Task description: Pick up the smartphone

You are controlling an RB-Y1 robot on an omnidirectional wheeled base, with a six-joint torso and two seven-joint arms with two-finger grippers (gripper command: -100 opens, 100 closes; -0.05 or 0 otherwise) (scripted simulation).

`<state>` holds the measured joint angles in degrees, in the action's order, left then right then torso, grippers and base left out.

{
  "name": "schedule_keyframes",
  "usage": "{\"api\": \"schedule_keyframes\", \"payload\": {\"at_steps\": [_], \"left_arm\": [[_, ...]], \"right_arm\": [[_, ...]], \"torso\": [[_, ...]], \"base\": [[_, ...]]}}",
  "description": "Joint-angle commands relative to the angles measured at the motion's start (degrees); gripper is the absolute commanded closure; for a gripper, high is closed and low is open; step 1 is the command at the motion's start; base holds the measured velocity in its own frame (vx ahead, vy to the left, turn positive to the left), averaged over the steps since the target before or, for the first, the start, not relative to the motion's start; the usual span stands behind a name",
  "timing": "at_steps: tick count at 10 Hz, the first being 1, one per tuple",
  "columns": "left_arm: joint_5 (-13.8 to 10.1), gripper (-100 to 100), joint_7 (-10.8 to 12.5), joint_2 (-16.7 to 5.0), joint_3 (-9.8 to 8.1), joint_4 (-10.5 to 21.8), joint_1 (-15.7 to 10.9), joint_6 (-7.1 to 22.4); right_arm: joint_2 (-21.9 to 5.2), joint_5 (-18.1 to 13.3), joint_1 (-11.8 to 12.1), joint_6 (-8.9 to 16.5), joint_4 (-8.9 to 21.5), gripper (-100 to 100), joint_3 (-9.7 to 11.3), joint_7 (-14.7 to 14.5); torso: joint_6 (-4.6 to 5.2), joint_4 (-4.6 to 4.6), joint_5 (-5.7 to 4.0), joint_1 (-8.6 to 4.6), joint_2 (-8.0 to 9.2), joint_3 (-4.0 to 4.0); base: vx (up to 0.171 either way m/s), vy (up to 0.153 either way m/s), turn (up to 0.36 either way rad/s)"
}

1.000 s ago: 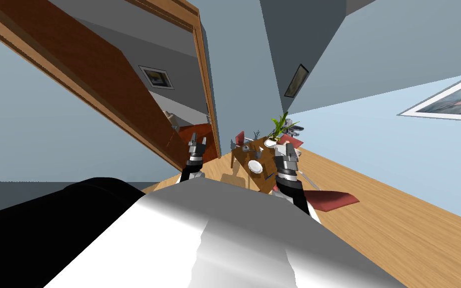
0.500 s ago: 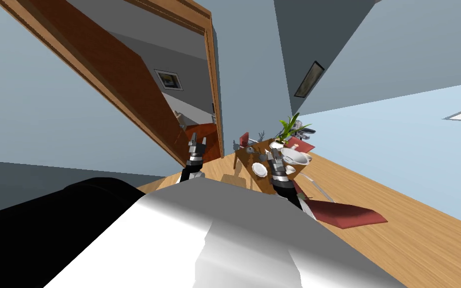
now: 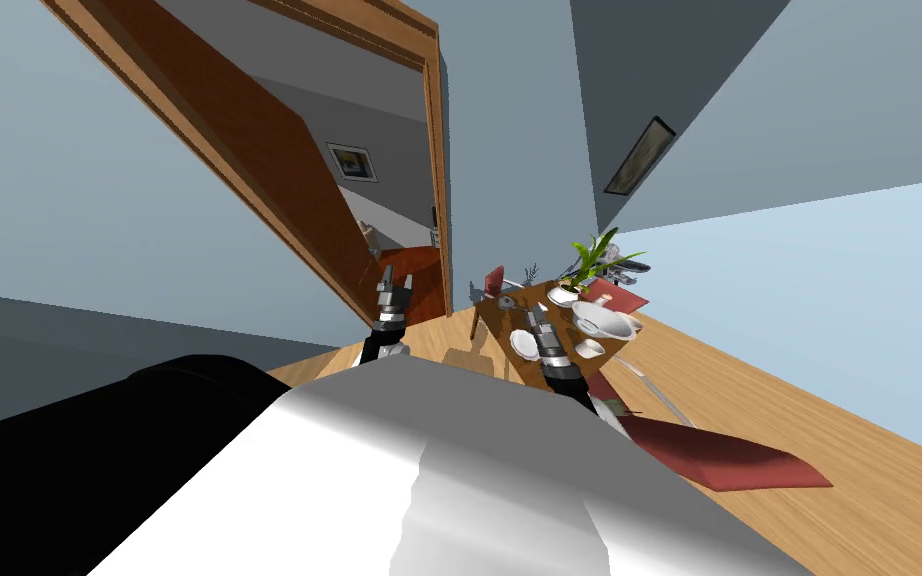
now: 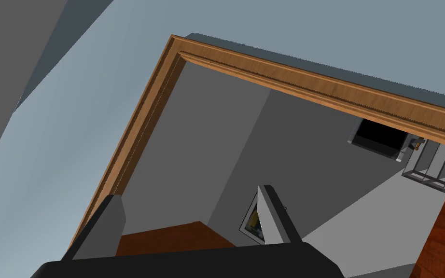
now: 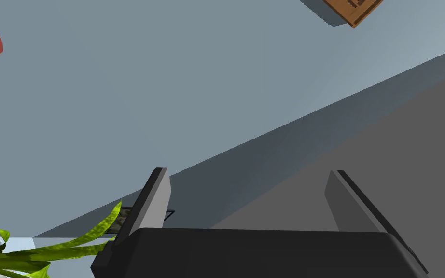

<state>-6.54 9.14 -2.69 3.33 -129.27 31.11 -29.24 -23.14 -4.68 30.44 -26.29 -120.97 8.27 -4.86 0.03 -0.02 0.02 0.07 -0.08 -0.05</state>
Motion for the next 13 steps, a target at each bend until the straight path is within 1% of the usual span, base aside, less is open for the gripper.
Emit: {"api": "schedule_keyframes", "payload": {"at_steps": [1, 2, 3, 4, 5, 6, 7, 8, 9, 10, 11, 12, 13], "left_arm": [[0.00, 0, 0.00, 0.00, 0.00, 0.00, 0.00, 0.00], [0.00, 0, 0.00, 0.00, 0.00, 0.00, -0.01, 0.00], [0.00, 0, 0.00, 0.00, 0.01, 0.00, 0.00, 0.00], [0.00, 0, 0.00, 0.00, 0.00, 0.00, 0.00, 0.00], [0.00, 0, 0.00, 0.00, 0.00, 0.00, 0.00, 0.00], [0.00, 0, 0.00, 0.00, 0.00, 0.00, 0.00, 0.00], [0.00, 0, 0.00, 0.00, 0.00, 0.00, 0.00, 0.00], [0.00, 0, 0.00, 0.00, 0.00, 0.00, 0.00, 0.00], [0.00, 0, 0.00, 0.00, 0.00, 0.00, 0.00, 0.00], [0.00, 0, 0.00, 0.00, 0.00, 0.00, 0.00, 0.00], [0.00, 0, 0.00, 0.00, 0.00, 0.00, 0.00, 0.00], [0.00, 0, 0.00, 0.00, 0.00, 0.00, 0.00, 0.00], [0.00, 0, 0.00, 0.00, 0.00, 0.00, 0.01, 0.00]], "right_arm": [[-2.27, -0.91, 0.36, -1.19, 2.86, -100, 1.29, -1.34], [-4.17, -1.68, 0.64, -1.53, 4.62, -100, 2.22, -2.26], [-4.55, -1.68, 0.64, -1.53, 5.64, -100, 2.22, -2.26], [-6.88, -2.53, 0.97, -1.90, 7.47, -100, 3.14, -3.19], [-8.23, -3.46, 1.35, -2.28, 9.47, -100, 4.05, -4.12], [-9.27, -3.46, 1.35, -2.28, 10.58, -100, 4.05, -4.12], [-11.55, -4.47, 1.79, -2.68, 12.41, -100, 4.95, -5.05], [-11.69, -4.47, 1.79, -2.68, 13.17, -100, 4.95, -5.05], [-13.88, -5.56, 2.28, -3.10, 15.72, -100, 5.82, -5.97], [-14.14, -5.56, 2.28, -3.10, 15.83, -100, 5.82, -5.97], [-16.61, -6.72, 2.82, -3.52, 18.37, -100, 6.68, -6.88], [-16.61, -6.72, 2.82, -3.52, 18.56, -100, 6.68, -6.88], [-18.97, -7.94, 3.41, -3.96, 19.99, -100, 7.51, -7.78]], "torso": [[0.00, 0.00, 0.00, 0.00, 0.00, 0.00], [-0.03, 0.00, 0.01, 0.03, -0.02, -0.01], [-0.04, -0.02, 0.02, 0.12, -0.09, -0.05], [0.01, -0.01, 0.03, 0.07, -0.06, -0.04], [-0.02, -0.01, 0.01, 0.05, -0.06, -0.03], [-0.02, -0.02, 0.02, 0.08, -0.10, -0.05], [0.01, -0.02, 0.02, 0.06, -0.07, -0.04], [-0.02, -0.02, 0.01, 0.07, -0.08, -0.05], [0.01, -0.01, 0.02, 0.05, -0.05, -0.03], [-0.01, -0.01, 0.02, 0.03, -0.07, -0.04], [0.00, -0.01, 0.01, 0.03, -0.05, -0.03], [-0.01, -0.01, 0.02, 0.09, -0.06, -0.04], [0.02, -0.01, 0.03, 0.08, -0.05, -0.03]], "base": [[0.031, 0.034, 0.142], [0.052, 0.062, 0.253], [0.041, 0.039, 0.064], [0.038, 0.033, 0.140], [0.051, 0.050, 0.215], [0.044, 0.035, 0.069], [0.048, 0.039, 0.141], [0.040, 0.031, 0.076], [0.046, 0.033, 0.134], [0.040, 0.025, 0.084], [0.050, 0.044, 0.181], [0.044, 0.037, 0.051], [0.058, 0.039, 0.111]]}}
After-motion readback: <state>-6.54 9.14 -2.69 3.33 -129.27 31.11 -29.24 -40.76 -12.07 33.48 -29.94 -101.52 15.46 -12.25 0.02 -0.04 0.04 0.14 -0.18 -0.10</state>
